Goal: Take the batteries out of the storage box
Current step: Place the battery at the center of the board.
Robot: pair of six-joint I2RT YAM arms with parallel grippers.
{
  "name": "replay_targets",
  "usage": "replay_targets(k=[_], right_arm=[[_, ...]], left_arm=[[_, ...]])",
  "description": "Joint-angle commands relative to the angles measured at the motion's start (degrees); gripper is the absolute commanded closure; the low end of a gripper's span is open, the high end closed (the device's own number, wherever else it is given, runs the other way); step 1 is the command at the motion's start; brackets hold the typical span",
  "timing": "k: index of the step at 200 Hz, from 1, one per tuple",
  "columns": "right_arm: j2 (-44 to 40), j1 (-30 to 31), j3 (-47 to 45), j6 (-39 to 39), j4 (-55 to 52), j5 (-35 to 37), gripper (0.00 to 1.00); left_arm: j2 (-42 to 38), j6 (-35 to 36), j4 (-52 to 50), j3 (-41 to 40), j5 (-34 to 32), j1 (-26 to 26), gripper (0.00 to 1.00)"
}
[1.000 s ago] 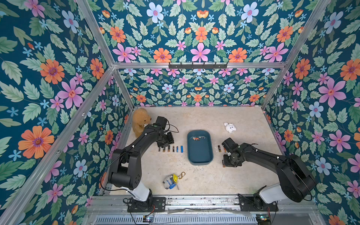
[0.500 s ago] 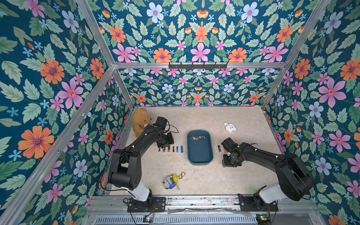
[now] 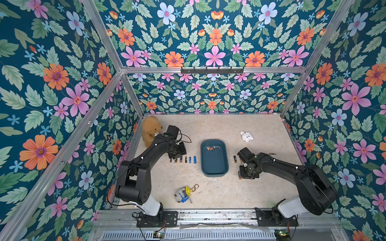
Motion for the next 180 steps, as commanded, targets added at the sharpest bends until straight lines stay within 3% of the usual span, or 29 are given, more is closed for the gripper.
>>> replay_targets(k=[1, 79, 125, 180], right_arm=[[-0.71, 0.08, 0.73, 0.26, -1.64, 1.43, 0.73], [-1.41, 0.04, 2.12, 0.09, -2.92, 2.13, 0.68], [-2.65, 0.05, 4.56, 0.35, -4.32, 2.32, 0.67], [-2.41, -0.11, 9.25, 0.29, -4.81, 2.60, 0.66]], left_arm=[[-0.35, 0.13, 0.48, -0.08, -0.18, 0.02, 0.56], [-0.47, -0.05, 0.53, 0.59, 0.16, -0.01, 0.56], [-0.05, 0.14, -1.92, 5.73, -1.27, -0.83, 0.56], [2.79, 2.98, -2.30, 13.52, -7.74, -8.78, 0.55]])
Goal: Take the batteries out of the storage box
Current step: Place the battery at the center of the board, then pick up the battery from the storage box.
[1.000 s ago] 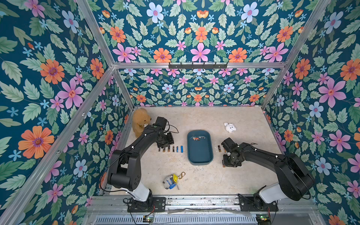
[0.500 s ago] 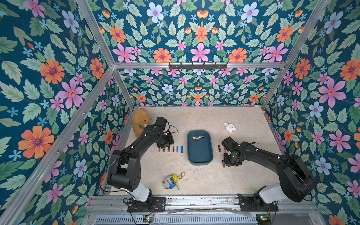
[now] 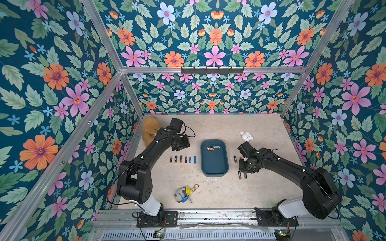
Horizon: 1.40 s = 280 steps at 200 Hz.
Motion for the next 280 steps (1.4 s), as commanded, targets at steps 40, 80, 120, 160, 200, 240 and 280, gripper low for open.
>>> replay_targets(k=[40, 80, 120, 160, 200, 240, 280], right_arm=[[0.83, -1.20, 4.71, -0.13, -0.40, 1.72, 0.65], [0.18, -4.21, 6.28, -0.22, 0.42, 0.82, 0.65], [-0.47, -5.41, 6.61, -0.31, 0.59, 0.40, 0.64], [-0.73, -5.85, 6.00, -0.39, 0.64, 0.28, 0.64], [-0.77, -6.09, 5.56, -0.39, 0.77, 0.09, 0.63], [-0.90, -6.21, 5.43, -0.57, 0.82, -0.04, 0.63], [-1.31, -6.49, 4.96, -0.43, 0.76, -0.24, 0.63]], left_arm=[[7.25, 7.30, -0.25, 11.09, -5.16, -10.38, 0.55], [15.53, 12.95, -0.33, 18.67, -3.37, -14.21, 0.55], [19.52, 19.05, 3.50, 18.55, 0.82, -14.86, 0.54], [21.27, 23.32, 5.10, 17.60, 1.30, -15.13, 0.53], [22.45, 26.95, 7.46, 15.66, 2.31, -15.28, 0.53], [23.52, 29.31, 8.76, 14.60, -1.53, -15.65, 0.53], [25.31, 29.57, 9.79, 14.33, -2.20, -16.18, 0.54]])
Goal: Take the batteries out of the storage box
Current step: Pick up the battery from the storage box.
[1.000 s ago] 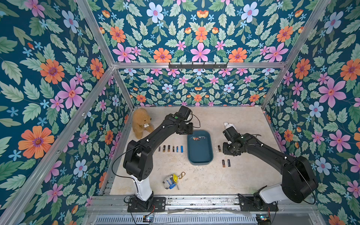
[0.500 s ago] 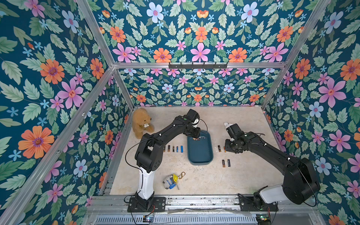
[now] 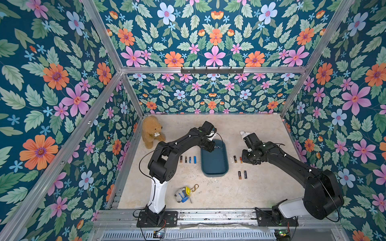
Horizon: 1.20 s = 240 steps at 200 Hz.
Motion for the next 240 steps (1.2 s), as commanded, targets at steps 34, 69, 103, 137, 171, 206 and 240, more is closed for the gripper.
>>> replay_targets(k=[34, 69, 103, 137, 171, 206, 240], right_arm=[[-1.13, -0.26, -0.78, -0.20, 0.50, -1.38, 0.63], [-1.42, -0.26, -1.69, 0.57, 1.49, -2.85, 0.63], [-1.26, -0.26, -1.86, 0.34, 1.34, -2.54, 0.62], [-1.46, -0.27, -2.04, 0.30, 1.36, -2.57, 0.62], [-1.50, -0.36, -2.13, 0.30, 1.45, -2.59, 0.62], [-1.48, -0.43, -2.21, 0.22, 1.54, -2.83, 0.62], [-1.59, -0.46, -2.30, 0.29, 1.74, -2.84, 0.62]], left_arm=[[1.73, 0.83, 2.22, 0.10, -1.69, -0.60, 0.54], [1.83, 1.43, 3.13, -0.17, -3.87, -1.08, 0.54], [1.77, 2.35, 5.00, -1.06, -6.22, -1.71, 0.55], [3.05, 2.42, 4.48, 0.03, -5.62, -1.78, 0.55], [3.99, 2.25, 4.38, 0.18, -5.05, -1.77, 0.55], [4.27, 2.24, 3.99, 0.43, -5.04, -1.88, 0.56], [3.92, 2.24, 3.33, -0.08, -6.24, -2.64, 0.59]])
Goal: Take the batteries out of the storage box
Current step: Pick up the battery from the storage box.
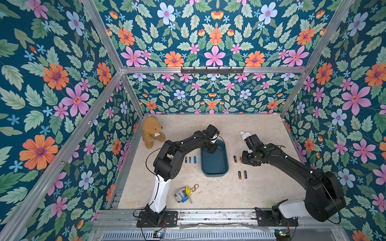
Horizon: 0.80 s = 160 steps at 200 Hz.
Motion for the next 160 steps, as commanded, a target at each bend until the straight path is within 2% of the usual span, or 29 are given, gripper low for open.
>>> replay_targets(k=[1, 36, 101, 147, 160], right_arm=[[-0.46, -0.01, -0.05, 0.07, 0.22, 0.06, 0.62], [-0.68, -0.03, -0.29, -0.11, 0.53, -0.02, 0.62], [-1.34, -0.40, -1.88, -0.37, 1.81, -0.12, 0.62], [-1.63, -0.53, -2.85, -1.10, 3.30, -0.46, 0.62], [-1.66, -0.53, -3.12, -1.38, 3.97, -0.86, 0.62]], left_arm=[[-0.25, 0.47, -1.11, -0.13, -0.77, -0.41, 0.59], [-0.03, 0.58, -1.90, -0.12, -2.59, -1.24, 0.70], [2.30, -0.78, -4.16, 1.33, -5.56, -2.27, 0.73], [3.28, -3.21, -5.14, 2.41, -6.19, -2.64, 0.88], [3.19, -4.27, -5.28, 2.64, -6.26, -2.75, 0.89]])
